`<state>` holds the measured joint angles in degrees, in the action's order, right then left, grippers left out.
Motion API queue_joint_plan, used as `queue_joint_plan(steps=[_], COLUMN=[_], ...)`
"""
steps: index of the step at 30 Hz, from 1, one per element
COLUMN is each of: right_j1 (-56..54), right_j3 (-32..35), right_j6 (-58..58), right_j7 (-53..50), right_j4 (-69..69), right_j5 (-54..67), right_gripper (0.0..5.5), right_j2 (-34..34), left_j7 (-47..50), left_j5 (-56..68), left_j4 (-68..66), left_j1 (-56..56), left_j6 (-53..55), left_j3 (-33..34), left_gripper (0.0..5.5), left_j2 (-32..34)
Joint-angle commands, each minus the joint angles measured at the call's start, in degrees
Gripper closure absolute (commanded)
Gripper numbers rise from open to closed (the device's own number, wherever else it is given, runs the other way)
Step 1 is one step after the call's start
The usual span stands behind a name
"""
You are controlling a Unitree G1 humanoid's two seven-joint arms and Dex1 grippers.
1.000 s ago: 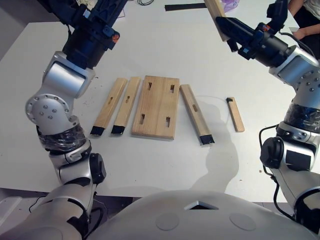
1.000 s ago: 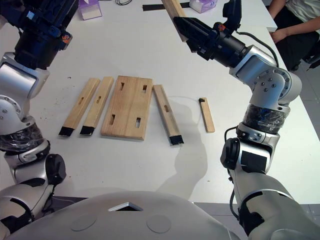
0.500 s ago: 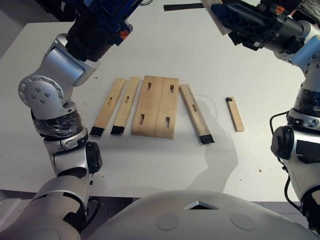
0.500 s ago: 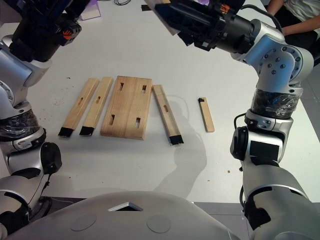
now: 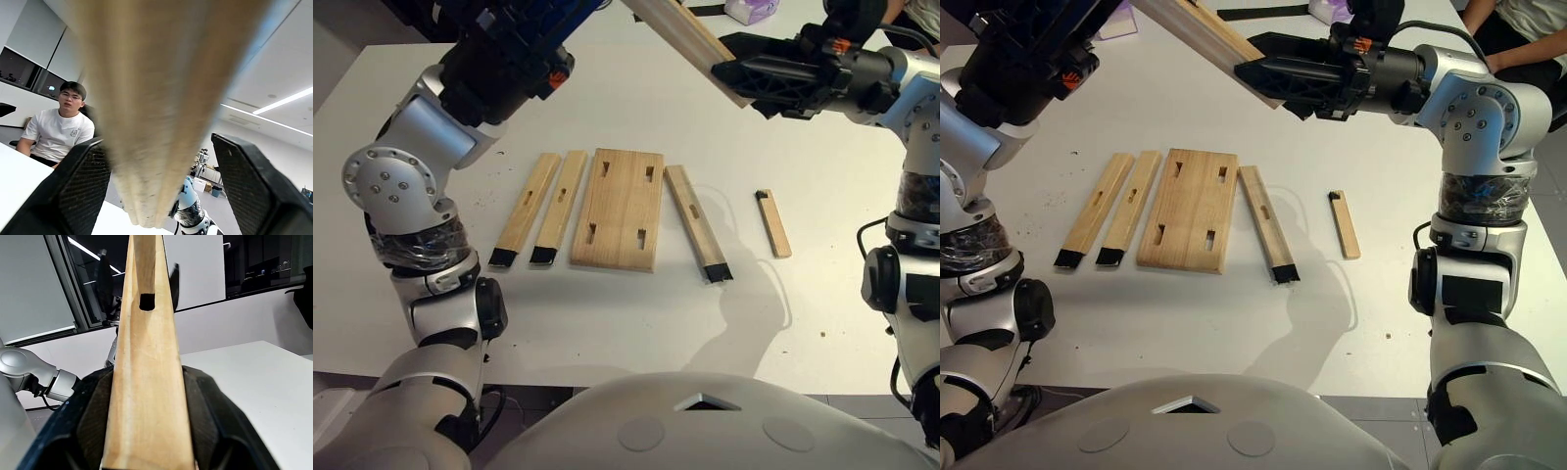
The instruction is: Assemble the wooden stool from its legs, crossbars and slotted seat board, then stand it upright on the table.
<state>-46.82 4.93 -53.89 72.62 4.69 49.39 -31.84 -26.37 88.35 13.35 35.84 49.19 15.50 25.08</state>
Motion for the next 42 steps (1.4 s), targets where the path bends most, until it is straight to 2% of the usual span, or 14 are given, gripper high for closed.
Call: queue_joint_plan(steps=[1, 10, 18, 25, 26, 27, 31, 33, 36, 42], right_j1=[0.66, 2.6, 3.5, 3.28, 3.46, 3.77, 6.08, 8.99, 12.42, 15.16], right_j3=[-0.29, -0.81, -0.64, -0.25, -0.06, 0.17, -0.79, -2.92, -3.41, 0.9], right_j6=[0.35, -1.1, -1.38, 1.6, 2.66, 3.72, 8.12, 14.94, 25.39, 37.3], right_j7=[0.45, 0.13, 0.42, -2.71, -3.03, -3.03, -3.27, -2.62, -2.73, -10.8], right_j4=[-1.16, -3.38, -3.91, -2.35, -2.18, -2.14, -2.38, -1.64, 3.24, 13.95], right_j5=[0.03, 0.94, 0.6, -2.1, -2.5, -2.73, -5.57, -11.65, -19.48, -27.22], right_gripper=[3.44, 3.44, 3.44, 3.44, 3.08, 3.02, 2.23, 1.99, 1.99, 1.99], right_j2=[-0.78, -0.42, -1.67, -0.74, -0.38, -0.08, -0.59, -2.73, -5.55, -6.36], left_j7=[-1.65, -3.33, -5.62, -6.39, -6.16, -5.89, -6.75, -9.27, -15.86, -41.32], left_j5=[-1.15, -2.79, -4.73, -7.34, -8.13, -9.1, -12.89, -16.31, -22.94, -34.95], left_j4=[1.64, 1.27, 2.25, 3.69, 3.73, 3.71, 3.34, 2.68, 1.02, -2.79], left_j1=[-0.26, 0.29, -1.29, -1.85, -1.97, -2.15, -2.77, -3.28, -5.18, -12.91], left_j6=[0.18, -0.31, -0.05, -1.6, -2.03, -2.54, -3.93, -4.74, -6.36, -9.05], left_j3=[-0.77, -0.67, -0.72, -0.81, -0.89, -0.94, -1.13, -1.12, -0.7, -2.61], left_gripper=[1.99, 1.99, 3.32, 3.38, 3.38, 3.39, 3.44, 3.44, 3.44, 3.44], left_j2=[0.68, 0.51, 1.16, 1.22, 1.16, 1.11, 1.66, 3.71, 9.73, 28.86])
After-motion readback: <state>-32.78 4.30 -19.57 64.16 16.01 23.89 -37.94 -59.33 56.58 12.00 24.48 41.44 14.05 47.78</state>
